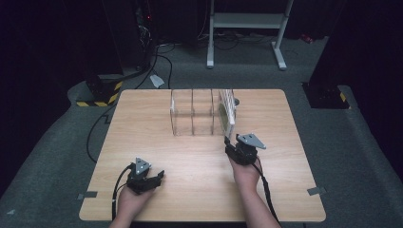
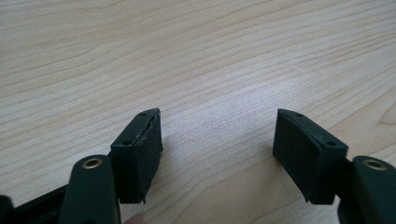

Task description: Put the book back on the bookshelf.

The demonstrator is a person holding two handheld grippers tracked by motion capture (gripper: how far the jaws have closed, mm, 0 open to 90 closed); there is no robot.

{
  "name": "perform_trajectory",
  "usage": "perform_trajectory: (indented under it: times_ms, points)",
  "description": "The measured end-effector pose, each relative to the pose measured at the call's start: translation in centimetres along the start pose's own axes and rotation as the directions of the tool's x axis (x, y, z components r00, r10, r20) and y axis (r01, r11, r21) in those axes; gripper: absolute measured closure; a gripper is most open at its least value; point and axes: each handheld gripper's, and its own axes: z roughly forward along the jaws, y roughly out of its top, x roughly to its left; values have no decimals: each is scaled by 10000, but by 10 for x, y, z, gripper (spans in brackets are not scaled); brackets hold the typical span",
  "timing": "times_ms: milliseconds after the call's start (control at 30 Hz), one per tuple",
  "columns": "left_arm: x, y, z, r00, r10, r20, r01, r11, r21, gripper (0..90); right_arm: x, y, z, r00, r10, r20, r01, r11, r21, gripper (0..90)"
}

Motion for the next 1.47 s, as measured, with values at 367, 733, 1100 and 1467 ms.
perform_trajectory:
  times_ms: [367,733,1100,1467]
  points:
    - [0,0,0,10000,52,-10,-52,10000,2,328,-25,-25,-31,9976,-542,423,525,9979,391,429]
    - [0,0,0,10000,41,-7,-41,10000,0,327,-74,-55,-76,9862,-985,1328,820,9888,1247,391]
    - [0,0,0,10000,-18,-9,18,10000,-29,327,-103,-76,-86,9936,-752,842,455,9494,3106,277]
    - [-1,0,0,10000,-35,-61,35,10000,-23,327,-102,-75,-81,9935,-770,838,472,9488,3124,277]
